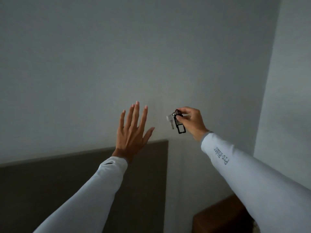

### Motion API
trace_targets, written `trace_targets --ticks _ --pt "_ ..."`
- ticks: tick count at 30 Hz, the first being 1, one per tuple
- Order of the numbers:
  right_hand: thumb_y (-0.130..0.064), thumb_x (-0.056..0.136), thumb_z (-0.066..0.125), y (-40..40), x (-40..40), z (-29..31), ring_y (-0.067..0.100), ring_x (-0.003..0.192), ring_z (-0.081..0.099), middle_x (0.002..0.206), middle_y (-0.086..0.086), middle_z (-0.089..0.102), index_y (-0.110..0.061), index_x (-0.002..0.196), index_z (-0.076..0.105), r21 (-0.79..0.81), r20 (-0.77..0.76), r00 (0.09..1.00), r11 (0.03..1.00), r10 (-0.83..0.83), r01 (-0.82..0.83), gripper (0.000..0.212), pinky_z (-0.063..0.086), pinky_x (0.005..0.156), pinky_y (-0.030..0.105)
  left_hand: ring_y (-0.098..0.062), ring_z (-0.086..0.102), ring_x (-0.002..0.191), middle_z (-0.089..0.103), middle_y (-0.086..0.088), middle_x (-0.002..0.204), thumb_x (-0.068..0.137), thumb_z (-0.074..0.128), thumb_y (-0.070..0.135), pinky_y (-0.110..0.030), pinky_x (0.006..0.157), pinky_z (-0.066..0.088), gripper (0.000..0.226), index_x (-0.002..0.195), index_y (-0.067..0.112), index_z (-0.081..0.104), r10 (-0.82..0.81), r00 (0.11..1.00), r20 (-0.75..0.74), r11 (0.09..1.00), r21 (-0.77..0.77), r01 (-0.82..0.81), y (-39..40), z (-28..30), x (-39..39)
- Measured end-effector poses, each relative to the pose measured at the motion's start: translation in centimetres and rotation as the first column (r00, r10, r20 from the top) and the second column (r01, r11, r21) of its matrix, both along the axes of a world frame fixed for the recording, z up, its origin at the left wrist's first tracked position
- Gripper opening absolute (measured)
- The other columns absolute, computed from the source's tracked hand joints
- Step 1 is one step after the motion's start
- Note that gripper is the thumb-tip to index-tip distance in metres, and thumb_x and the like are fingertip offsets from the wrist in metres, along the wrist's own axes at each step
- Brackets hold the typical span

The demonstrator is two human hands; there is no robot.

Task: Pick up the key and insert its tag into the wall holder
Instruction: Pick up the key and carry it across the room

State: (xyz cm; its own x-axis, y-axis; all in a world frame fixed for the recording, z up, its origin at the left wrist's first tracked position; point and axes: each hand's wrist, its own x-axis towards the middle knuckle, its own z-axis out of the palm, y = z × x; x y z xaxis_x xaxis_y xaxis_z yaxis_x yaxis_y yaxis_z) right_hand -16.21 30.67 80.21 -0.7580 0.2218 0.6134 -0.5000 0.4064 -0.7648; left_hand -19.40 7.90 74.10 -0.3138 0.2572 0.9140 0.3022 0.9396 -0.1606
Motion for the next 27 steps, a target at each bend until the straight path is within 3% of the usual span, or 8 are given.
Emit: trace_targets --ticks 5,10,18,27 --pt "0.012 0.087 0.059 2.6 4.7 5.1 0.027 0.099 0.067 0.115 0.03 0.07 0.008 0.115 0.064 -0.06 -0.087 0.995 0.997 -0.051 0.046 0.028 0.055 0.098 0.044 -0.039 0.034 0.156 0.032 -0.024 0.17 0.107 0.038 0.058 -0.059 0.125 0.035 0.074 0.164 0.011 0.033 -0.099 0.992 -0.082 0.995 0.008 0.1 3.6 4.5 1.0" --pt "0.007 0.088 0.062 6.7 10.0 6.9 0.023 0.094 0.068 0.113 0.024 0.072 0.003 0.115 0.066 -0.083 -0.095 0.981 0.984 -0.167 0.16 0.028 0.056 0.081 0.024 -0.038 0.031 0.158 0.029 -0.024 0.171 0.106 0.037 0.059 -0.059 0.126 0.033 0.075 0.165 0.012 0.03 -0.233 0.968 -0.09 0.972 0.007 0.235 9.5 6.3 2.5" --pt "0.006 0.088 0.062 17.5 23.3 6.6 0.039 0.11 0.068 0.116 0.027 0.071 0.004 0.117 0.065 -0.095 0.005 0.908 0.904 -0.419 0.417 0.03 0.052 0.103 0.053 -0.037 0.03 0.159 0.027 -0.022 0.173 0.107 0.034 0.06 -0.059 0.128 0.03 0.076 0.166 0.013 0.026 -0.484 0.873 -0.054 0.875 0.001 0.485 23.7 6.4 10.3" --pt "0.009 0.088 0.06 31.6 43.6 6.5 0.044 0.11 0.067 0.115 0.031 0.07 0.008 0.115 0.066 -0.119 0.026 0.754 0.747 -0.657 0.654 0.028 0.053 0.101 0.057 -0.036 0.028 0.16 0.025 -0.021 0.174 0.108 0.029 0.062 -0.059 0.127 0.03 0.076 0.167 0.013 0.023 -0.684 0.728 -0.047 0.729 -0.045 0.683 41.3 6.1 26.7"
